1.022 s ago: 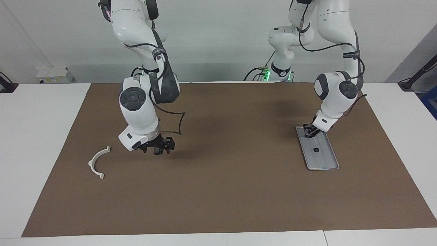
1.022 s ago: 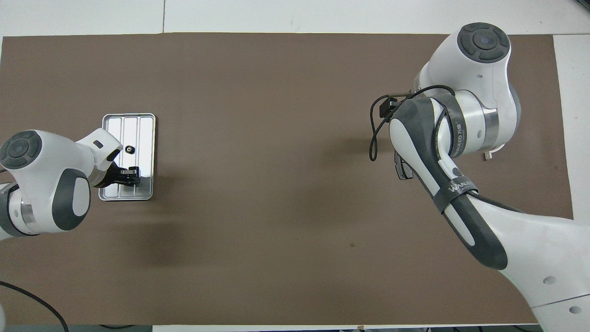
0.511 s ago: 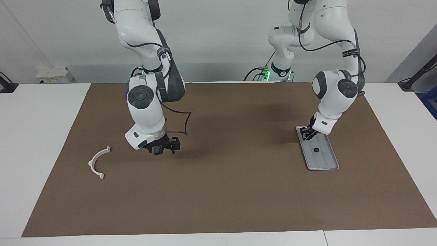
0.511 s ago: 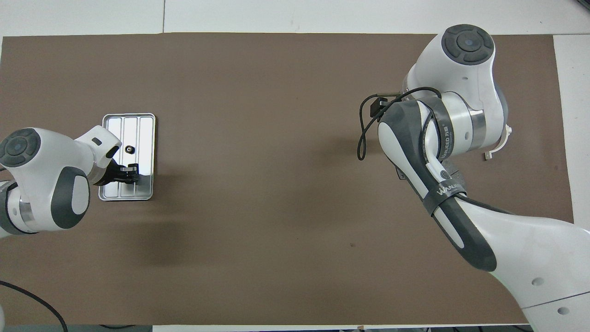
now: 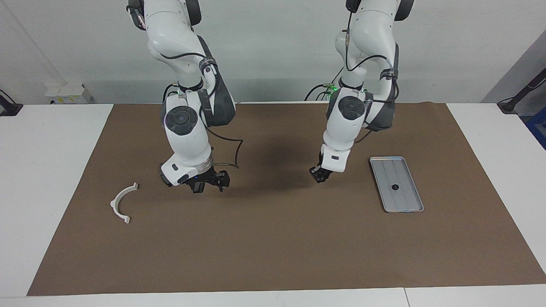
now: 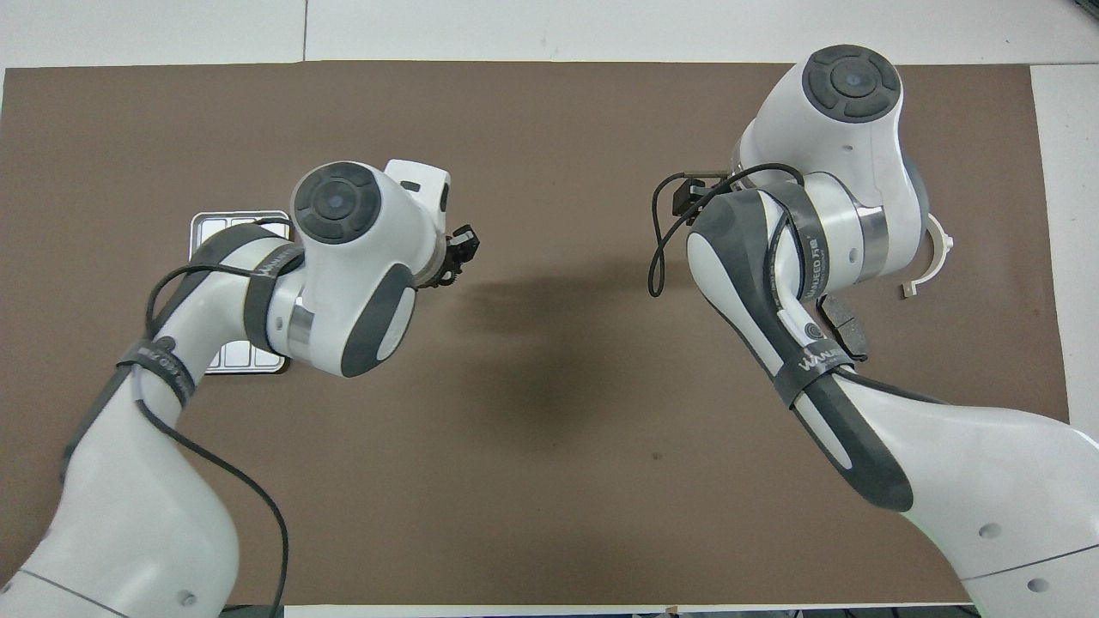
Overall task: Place bearing gear from tray to pile
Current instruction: 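Carry the gear to the table center with the left gripper and release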
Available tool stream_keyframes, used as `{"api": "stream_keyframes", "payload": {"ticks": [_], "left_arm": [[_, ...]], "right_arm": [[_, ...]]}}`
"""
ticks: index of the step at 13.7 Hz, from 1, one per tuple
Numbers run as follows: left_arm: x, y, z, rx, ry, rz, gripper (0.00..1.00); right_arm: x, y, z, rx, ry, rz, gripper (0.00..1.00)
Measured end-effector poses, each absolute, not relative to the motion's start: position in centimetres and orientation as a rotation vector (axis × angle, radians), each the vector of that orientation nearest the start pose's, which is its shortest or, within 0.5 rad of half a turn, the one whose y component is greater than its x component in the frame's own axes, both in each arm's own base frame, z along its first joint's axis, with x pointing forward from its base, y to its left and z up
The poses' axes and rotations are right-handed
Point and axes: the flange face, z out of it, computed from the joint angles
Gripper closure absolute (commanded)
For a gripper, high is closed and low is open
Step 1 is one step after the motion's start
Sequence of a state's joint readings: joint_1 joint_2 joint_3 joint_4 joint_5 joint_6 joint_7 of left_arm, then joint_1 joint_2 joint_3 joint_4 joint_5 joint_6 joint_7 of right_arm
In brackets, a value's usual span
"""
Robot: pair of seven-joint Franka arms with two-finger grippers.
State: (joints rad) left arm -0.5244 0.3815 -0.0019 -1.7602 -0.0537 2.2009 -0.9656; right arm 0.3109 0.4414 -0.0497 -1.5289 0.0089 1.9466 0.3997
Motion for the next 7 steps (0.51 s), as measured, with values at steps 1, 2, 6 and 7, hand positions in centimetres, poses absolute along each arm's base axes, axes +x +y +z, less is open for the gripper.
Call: {"api": "stream_keyframes", "payload": {"ticks": [1, 2, 6, 7], "left_arm": [[56.3, -35.4, 34.6, -3.125, -0.764, -0.02, 1.0], [56.2, -36.7, 33.7, -3.124, -0.782, -0.024, 1.0], [56.1, -37.3, 31.6, -3.105, -0.792, -0.004, 1.0], [56.0, -37.1, 31.2, -3.098, -0.792, 0.002, 1.0]], "right_arm": [[65.6, 18.9, 40.3, -3.147, 0.253, 0.023, 0.0], [65.5, 19.6, 40.4, -3.14, 0.285, 0.017, 0.0], [65.7, 20.7, 40.3, -3.13, 0.319, 0.014, 0.0], [65.8, 20.7, 40.2, -3.131, 0.318, 0.015, 0.0]]}}
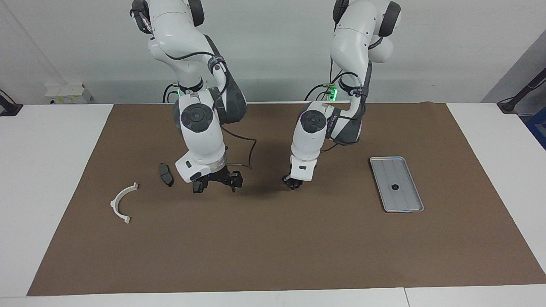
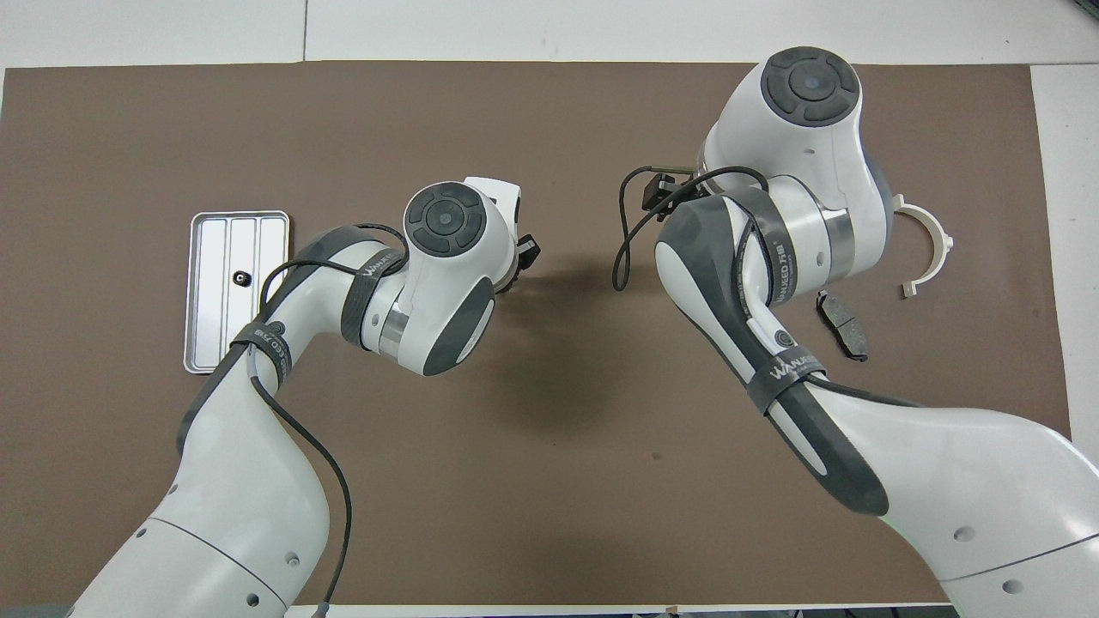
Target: Place bearing gear from tray to pile
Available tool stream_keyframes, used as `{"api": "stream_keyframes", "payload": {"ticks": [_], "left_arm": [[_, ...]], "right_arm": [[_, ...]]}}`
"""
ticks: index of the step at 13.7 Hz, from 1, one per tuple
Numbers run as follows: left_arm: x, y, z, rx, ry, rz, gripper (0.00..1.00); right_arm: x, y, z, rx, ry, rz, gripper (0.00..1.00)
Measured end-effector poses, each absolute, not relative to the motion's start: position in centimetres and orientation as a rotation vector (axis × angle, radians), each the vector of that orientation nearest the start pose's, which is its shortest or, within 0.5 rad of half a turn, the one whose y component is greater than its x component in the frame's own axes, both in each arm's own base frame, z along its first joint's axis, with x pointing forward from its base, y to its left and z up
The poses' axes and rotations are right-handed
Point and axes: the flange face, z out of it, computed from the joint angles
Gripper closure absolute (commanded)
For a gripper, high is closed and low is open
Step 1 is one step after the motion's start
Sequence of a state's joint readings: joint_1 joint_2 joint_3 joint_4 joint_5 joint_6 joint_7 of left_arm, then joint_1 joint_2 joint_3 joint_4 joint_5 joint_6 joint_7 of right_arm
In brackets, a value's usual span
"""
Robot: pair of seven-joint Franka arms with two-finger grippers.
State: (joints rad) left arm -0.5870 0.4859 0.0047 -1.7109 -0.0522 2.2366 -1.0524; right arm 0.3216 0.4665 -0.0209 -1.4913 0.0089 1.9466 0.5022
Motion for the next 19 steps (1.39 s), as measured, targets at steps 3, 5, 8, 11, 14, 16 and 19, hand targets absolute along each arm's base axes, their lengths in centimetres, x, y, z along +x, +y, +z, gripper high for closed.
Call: {"api": "stream_keyframes", "payload": {"ticks": [3, 5, 8, 11, 14, 16, 19], "left_arm": [[55.4, -36.5, 29.8, -3.067, -0.762, 0.011, 1.0], [55.2, -36.4, 29.6, -3.064, -0.754, 0.008, 1.0], [55.1, -36.4, 29.6, -3.065, -0.752, 0.005, 0.0], [55.4, -35.9, 29.6, -3.052, -0.763, 0.012, 0.0], [57.3, -32.0, 31.9, -3.041, -0.755, 0.013, 0.0], [59.2, -24.9, 34.9, -3.058, -0.653, 0.028, 0.0], [60.3, -12.3, 37.1, -3.091, -0.504, 0.041, 0.0]], "right_arm": [[65.6, 21.2, 39.7, -3.134, 0.313, 0.024, 0.0], [65.6, 21.5, 39.4, -3.135, 0.316, 0.031, 0.0], [65.5, 21.7, 39.1, -3.137, 0.315, 0.036, 0.0], [65.3, 22.4, 39.0, -3.136, 0.336, 0.04, 0.0], [64.9, 24.0, 38.7, -3.132, 0.348, 0.047, 0.0], [64.6, 25.5, 38.8, -3.128, 0.36, 0.04, 0.0], [63.2, 30.3, 38.6, -3.116, 0.441, 0.031, 0.0]]}}
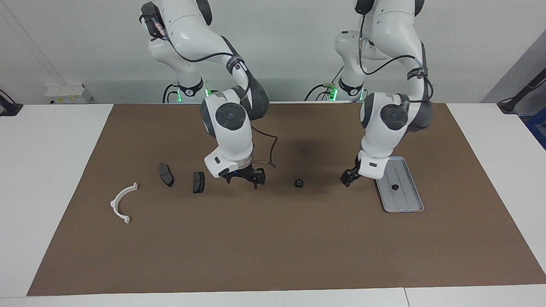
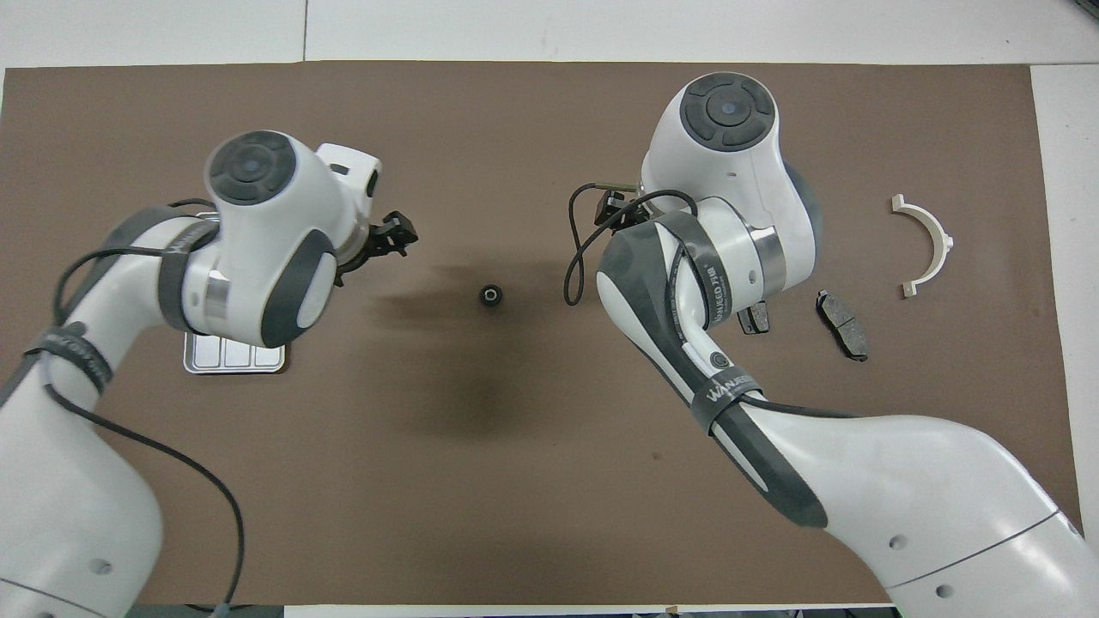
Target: Place bearing gear from tray to pile
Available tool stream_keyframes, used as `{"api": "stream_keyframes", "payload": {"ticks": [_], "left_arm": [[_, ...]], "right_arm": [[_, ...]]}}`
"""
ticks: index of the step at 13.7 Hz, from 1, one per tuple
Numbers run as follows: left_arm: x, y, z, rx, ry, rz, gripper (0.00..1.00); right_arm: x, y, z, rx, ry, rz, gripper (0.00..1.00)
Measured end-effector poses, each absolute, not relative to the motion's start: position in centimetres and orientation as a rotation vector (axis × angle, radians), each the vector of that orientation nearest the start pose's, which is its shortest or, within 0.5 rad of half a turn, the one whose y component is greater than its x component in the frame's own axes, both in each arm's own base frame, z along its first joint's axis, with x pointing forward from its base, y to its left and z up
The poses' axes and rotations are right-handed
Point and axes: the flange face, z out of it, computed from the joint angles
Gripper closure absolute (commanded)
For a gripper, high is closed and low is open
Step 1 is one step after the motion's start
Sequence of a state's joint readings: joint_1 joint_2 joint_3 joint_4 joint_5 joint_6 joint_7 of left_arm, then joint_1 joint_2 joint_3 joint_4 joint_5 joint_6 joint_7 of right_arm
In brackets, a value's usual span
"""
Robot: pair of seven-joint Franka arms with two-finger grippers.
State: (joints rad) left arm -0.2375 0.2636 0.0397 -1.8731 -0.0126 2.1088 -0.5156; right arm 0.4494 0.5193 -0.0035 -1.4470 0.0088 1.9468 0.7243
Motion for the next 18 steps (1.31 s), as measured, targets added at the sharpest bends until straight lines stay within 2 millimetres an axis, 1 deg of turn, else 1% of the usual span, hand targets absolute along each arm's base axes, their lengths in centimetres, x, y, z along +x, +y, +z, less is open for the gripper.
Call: {"api": "stream_keyframes", "payload": {"ticks": [1, 2, 3, 4, 5, 6, 7, 10, 12, 14, 18], "left_arm": [[60.4, -9.1, 37.0, -3.097, -0.467, 0.05, 0.0], [60.5, -6.6, 36.7, -3.104, -0.432, 0.051, 0.07], [60.7, -4.9, 36.5, -3.111, -0.402, 0.039, 0.13], [60.8, -3.6, 36.5, -3.117, -0.377, 0.023, 0.2], [60.9, -2.7, 36.4, -3.122, -0.355, 0.007, 0.24], [61.0, -2.1, 36.2, -3.125, -0.331, -0.003, 0.28], [61.1, -1.7, 35.8, -3.128, -0.307, -0.008, 0.35], [61.4, -0.8, 33.8, -3.13, -0.273, -0.012, 0.36], [61.1, -0.8, 32.2, -3.13, -0.27, -0.023, 0.36], [60.7, -0.8, 31.2, -3.131, -0.268, -0.024, 0.36], [60.3, -0.9, 30.5, -3.13, -0.267, -0.013, 0.37]], "right_arm": [[62.4, 32.5, 38.2, -3.111, 0.479, 0.032, 0.0], [61.6, 34.8, 37.8, -3.105, 0.522, 0.03, 0.0], [60.9, 36.9, 37.3, -3.098, 0.566, 0.029, 0.0], [60.3, 38.7, 36.7, -3.093, 0.603, 0.029, 0.0], [59.8, 40.2, 36.1, -3.087, 0.632, 0.026, 0.0], [59.5, 41.3, 35.4, -3.076, 0.653, 0.01, 0.0], [59.2, 42.3, 34.7, -3.073, 0.669, -0.005, 0.0], [58.0, 44.8, 32.3, -3.088, 0.705, -0.059, 0.0], [57.4, 45.9, 31.2, -3.087, 0.715, -0.071, 0.0], [57.2, 46.8, 30.3, -3.089, 0.726, -0.091, 0.0], [57.5, 47.1, 28.9, -3.097, 0.732, -0.105, 0.0]]}}
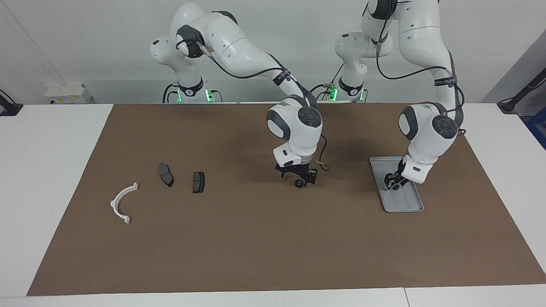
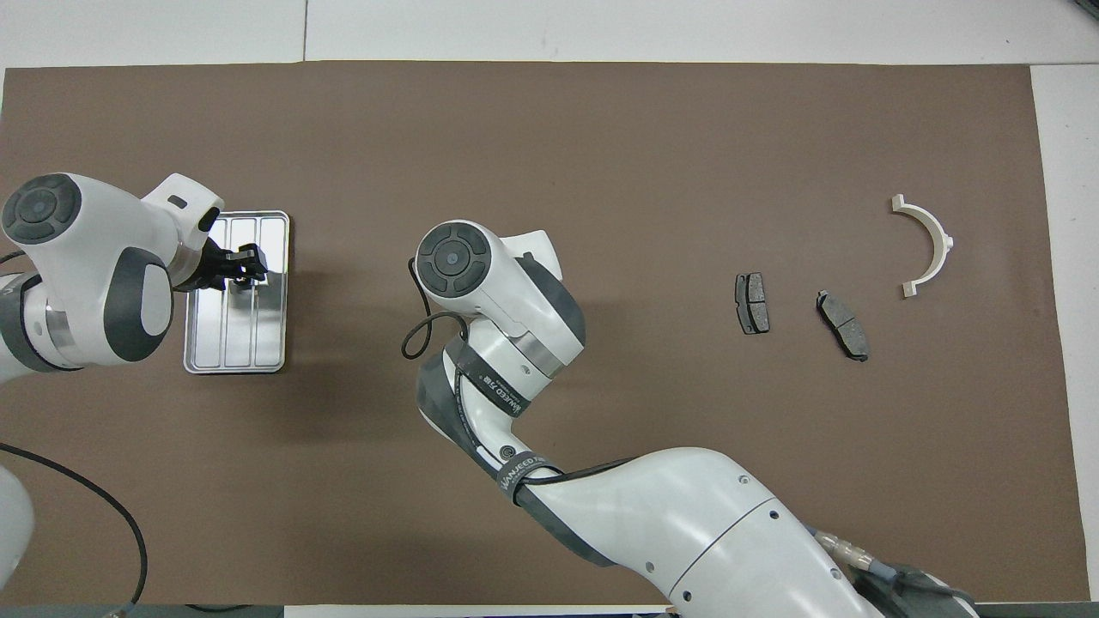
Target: Place bearing gear from tray to pile
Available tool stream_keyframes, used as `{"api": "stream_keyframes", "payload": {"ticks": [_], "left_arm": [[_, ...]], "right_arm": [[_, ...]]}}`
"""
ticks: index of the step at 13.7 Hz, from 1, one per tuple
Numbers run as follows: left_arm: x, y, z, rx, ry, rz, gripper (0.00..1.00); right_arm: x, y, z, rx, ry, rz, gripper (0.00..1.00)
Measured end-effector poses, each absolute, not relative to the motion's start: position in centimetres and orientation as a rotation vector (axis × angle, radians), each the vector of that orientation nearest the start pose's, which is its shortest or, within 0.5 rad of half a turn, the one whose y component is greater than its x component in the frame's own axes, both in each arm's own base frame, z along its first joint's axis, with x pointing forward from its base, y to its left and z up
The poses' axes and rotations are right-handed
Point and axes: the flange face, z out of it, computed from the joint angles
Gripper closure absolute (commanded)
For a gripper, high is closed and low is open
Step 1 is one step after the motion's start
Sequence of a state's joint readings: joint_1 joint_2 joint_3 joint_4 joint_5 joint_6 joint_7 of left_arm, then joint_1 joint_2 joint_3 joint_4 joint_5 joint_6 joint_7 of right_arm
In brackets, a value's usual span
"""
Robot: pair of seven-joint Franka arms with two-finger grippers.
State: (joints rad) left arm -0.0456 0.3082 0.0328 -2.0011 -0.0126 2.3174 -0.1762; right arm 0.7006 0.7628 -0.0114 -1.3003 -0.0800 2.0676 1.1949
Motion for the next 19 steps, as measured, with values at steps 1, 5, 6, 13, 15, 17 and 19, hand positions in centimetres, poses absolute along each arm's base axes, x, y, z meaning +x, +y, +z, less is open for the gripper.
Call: {"api": "stream_keyframes", "payload": {"ticks": [1, 5, 6, 13, 15, 17, 19], "left_arm": [[60.2, -0.9, 30.4, -3.13, -0.267, -0.016, 0.38], [60.1, -0.8, 30.1, -3.131, -0.268, -0.033, 0.41], [60.1, -0.8, 30.0, -3.131, -0.268, -0.036, 0.43], [60.2, -0.8, 30.1, -3.132, -0.269, -0.058, 0.48], [60.2, -0.7, 30.1, -3.132, -0.269, -0.062, 0.49], [60.2, -0.7, 30.1, -3.132, -0.269, -0.064, 0.48], [60.2, -0.7, 30.2, -3.132, -0.269, -0.068, 0.49]], "right_arm": [[57.7, 47.3, 28.7, -3.095, 0.736, -0.111, 0.0], [58.0, 47.8, 28.3, -3.088, 0.747, -0.121, 0.02], [57.9, 47.9, 28.2, -3.088, 0.748, -0.121, 0.07], [57.7, 48.8, 28.6, -3.074, 0.759, -0.142, 0.69], [57.8, 48.9, 28.9, -3.07, 0.759, -0.149, 0.85], [57.9, 48.9, 28.9, -3.071, 0.759, -0.149, 0.97], [57.9, 48.8, 28.9, -3.071, 0.757, -0.15, 1.0]]}}
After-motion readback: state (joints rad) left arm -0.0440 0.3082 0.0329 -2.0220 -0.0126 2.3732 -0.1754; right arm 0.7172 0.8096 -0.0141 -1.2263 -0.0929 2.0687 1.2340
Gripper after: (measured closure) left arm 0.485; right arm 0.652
